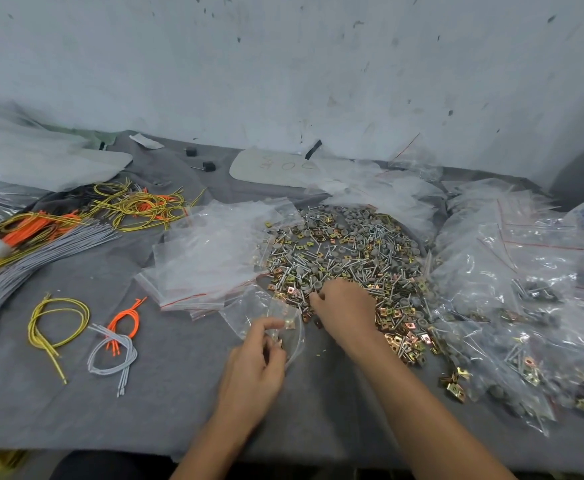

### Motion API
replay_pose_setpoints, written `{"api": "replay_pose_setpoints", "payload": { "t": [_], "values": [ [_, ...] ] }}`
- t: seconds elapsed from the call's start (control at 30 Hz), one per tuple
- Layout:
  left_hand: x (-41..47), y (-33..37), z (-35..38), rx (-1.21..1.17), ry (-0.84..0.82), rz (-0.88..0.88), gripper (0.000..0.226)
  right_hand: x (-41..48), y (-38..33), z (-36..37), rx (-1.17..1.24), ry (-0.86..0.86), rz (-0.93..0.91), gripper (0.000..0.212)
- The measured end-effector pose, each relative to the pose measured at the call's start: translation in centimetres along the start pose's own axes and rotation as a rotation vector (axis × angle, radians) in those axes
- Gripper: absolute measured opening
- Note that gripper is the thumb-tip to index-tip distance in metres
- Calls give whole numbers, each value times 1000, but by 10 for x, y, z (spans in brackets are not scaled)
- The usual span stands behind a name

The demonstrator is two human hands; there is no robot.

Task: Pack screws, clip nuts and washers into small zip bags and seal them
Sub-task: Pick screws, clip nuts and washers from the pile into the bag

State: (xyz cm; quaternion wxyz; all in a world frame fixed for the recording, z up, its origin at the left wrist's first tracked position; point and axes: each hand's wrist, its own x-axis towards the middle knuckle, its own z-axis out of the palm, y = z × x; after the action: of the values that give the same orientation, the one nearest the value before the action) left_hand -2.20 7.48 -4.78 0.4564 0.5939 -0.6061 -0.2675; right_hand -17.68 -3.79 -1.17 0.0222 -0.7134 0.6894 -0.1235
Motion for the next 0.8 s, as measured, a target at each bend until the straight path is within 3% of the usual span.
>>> {"api": "replay_pose_setpoints", "payload": {
  "t": [0.2,0.47,0.67,0.8],
  "values": [
    [0,2,-1,-2,-5,-4,32,8,4,-14,121,-164,88,31],
    [0,3,-1,9,-9,6,32,-19,32,-26,331,-60,99,23],
    [0,3,-1,25,-2,19,32,-80,35,-39,623,-94,-63,16],
    [0,0,-1,36,-18,38,35,-110,19,-31,515,-135,-193,14]
  ]
}}
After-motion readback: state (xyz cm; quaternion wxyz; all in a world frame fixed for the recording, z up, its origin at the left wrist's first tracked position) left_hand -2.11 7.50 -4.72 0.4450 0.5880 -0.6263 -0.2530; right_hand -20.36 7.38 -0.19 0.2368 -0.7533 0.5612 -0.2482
